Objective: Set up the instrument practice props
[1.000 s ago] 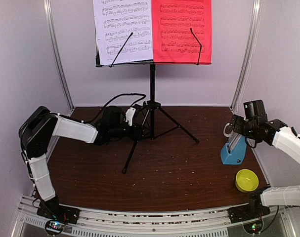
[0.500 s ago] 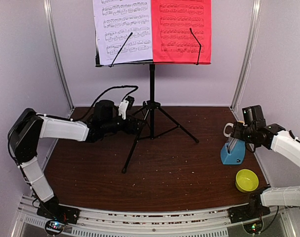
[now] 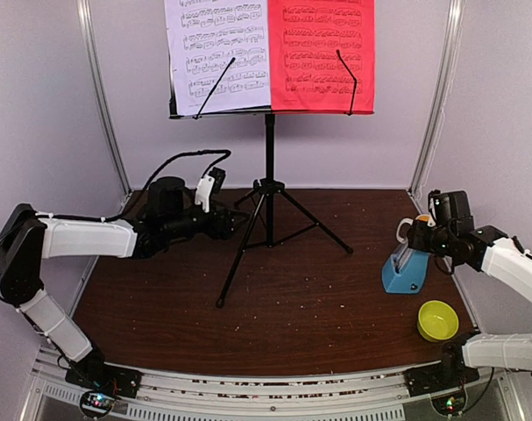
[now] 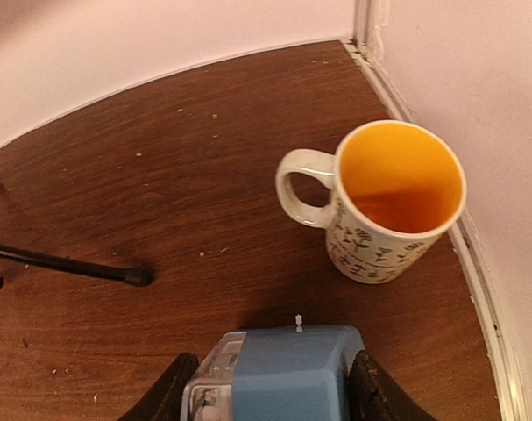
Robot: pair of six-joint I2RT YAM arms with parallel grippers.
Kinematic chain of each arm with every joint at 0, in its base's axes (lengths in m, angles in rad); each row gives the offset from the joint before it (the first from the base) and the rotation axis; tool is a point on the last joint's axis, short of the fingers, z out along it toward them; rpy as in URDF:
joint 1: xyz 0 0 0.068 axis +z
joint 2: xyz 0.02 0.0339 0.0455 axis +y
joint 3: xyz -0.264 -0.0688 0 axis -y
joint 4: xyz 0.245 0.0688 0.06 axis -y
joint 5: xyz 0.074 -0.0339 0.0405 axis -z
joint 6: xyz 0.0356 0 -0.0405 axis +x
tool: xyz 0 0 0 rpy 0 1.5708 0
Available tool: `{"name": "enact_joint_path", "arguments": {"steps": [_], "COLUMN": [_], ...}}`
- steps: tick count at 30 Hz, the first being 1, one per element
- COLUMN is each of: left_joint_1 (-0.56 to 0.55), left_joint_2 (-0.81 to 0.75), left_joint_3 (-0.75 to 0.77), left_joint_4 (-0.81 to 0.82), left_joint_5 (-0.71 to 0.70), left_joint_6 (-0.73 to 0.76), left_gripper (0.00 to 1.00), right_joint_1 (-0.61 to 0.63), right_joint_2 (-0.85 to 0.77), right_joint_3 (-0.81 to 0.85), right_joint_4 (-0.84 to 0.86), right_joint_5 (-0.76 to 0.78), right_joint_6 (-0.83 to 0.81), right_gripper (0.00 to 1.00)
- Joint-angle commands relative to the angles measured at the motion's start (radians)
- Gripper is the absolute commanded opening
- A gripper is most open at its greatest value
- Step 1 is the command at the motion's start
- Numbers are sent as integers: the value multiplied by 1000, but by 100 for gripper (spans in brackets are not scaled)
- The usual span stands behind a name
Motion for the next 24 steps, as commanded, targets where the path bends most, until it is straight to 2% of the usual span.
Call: {"name": "enact_joint_path", "arguments": {"steps": [1,5,9,13,17,21,24], "left_joint_1": [-5,-41,-70,-95,-126,-178,-199], "left_joint_2": [-92,-143,-165,-173,-193,-198,-183], "left_joint_3": [-56,-102,-144,-177,-231,-289,-350], "left_joint_4": [17,0,5,16,47,65,141], "left_joint_5": [-21,-42,-36,-16,37,31,80], "left_joint_6": [48,94,127,157,213,302,331], "left_gripper": [76,76,76,76,75,72,69], "right_joint_1": [2,6,37,131,234,329,391], "right_joint_2": [-48,-44,-22,0,37,69,98], "right_joint_3": [-38,-31,-7,2,47,92,121], "right_joint_4": [152,193,237,301,299,301,311], "right_joint_5": [-288,-432,-574,-644,-686,-778,-838], "right_joint_6": [-47,-92,-136,-192,-305,-421,-505], "right_gripper": [39,35,36,35,33,31,27]}}
